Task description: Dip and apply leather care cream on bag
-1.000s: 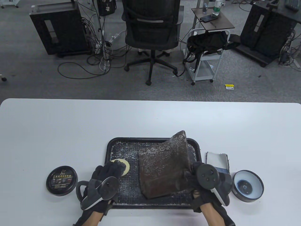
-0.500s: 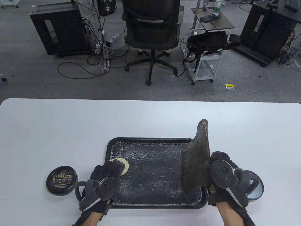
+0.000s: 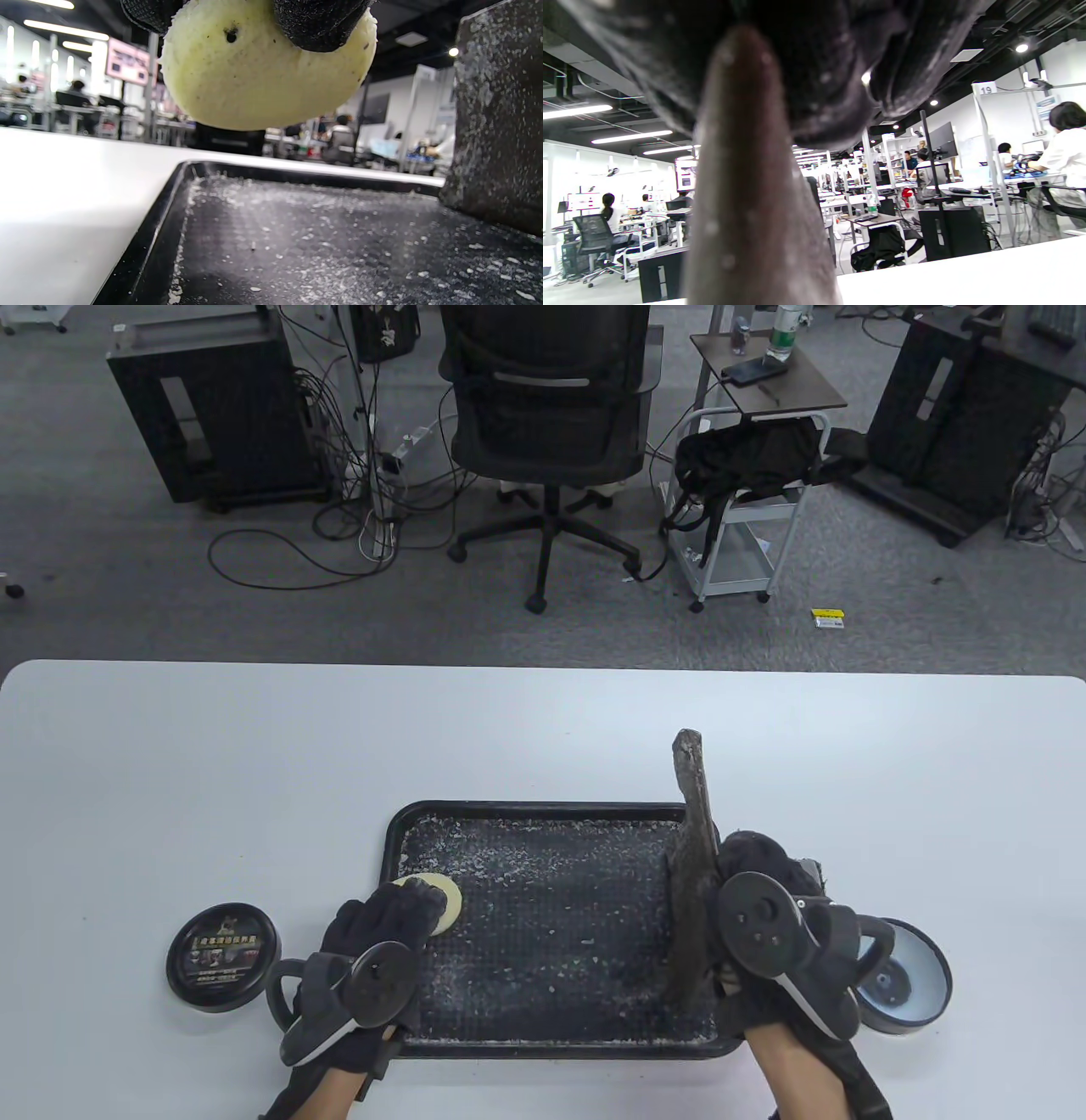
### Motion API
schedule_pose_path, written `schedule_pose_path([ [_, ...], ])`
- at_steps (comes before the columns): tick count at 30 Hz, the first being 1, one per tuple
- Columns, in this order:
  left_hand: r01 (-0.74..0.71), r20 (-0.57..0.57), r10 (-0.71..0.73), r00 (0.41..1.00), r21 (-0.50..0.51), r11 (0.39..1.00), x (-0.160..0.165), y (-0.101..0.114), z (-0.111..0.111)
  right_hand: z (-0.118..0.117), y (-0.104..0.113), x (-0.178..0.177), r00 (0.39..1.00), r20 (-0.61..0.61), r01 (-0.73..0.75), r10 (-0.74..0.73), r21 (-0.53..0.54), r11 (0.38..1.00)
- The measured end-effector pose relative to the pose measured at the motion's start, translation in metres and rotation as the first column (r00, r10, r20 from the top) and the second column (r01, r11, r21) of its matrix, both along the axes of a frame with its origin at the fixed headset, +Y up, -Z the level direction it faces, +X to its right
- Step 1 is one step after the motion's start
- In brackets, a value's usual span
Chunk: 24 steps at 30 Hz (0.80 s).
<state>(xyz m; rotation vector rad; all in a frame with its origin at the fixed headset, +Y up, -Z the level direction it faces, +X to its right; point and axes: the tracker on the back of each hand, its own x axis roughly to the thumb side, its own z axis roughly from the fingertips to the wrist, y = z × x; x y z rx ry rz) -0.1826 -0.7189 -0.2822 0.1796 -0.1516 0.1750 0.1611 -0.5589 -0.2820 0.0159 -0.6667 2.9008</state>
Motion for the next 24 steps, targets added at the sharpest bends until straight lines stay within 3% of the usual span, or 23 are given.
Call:
schedule_pose_path([
  [4, -0.013, -0.029, 0.014, 0.999, 0.022, 1.0, -0.003, 0.002, 0.002, -0.004, -0.007, -0.033, 0.998, -0.053, 0.017, -0.017, 0.005, 1.0],
  [9, -0.096, -0.081, 0.101, 0.992, 0.057, 0.994, -0.014, 0.004, 0.004, -0.013, -0.031, -0.079, 0.985, -0.152, 0.079, -0.086, -0.052, 0.996],
  [16, -0.227, -0.154, 0.239, 0.959, 0.096, 0.969, -0.036, 0.004, 0.007, -0.031, -0.088, -0.148, 0.962, -0.258, 0.041, -0.088, -0.183, 0.982],
  [24, -0.296, -0.175, 0.31, 0.935, 0.099, 0.95, -0.049, 0.001, 0.004, -0.047, -0.149, -0.193, 0.94, -0.341, -0.097, -0.029, -0.347, 0.933],
])
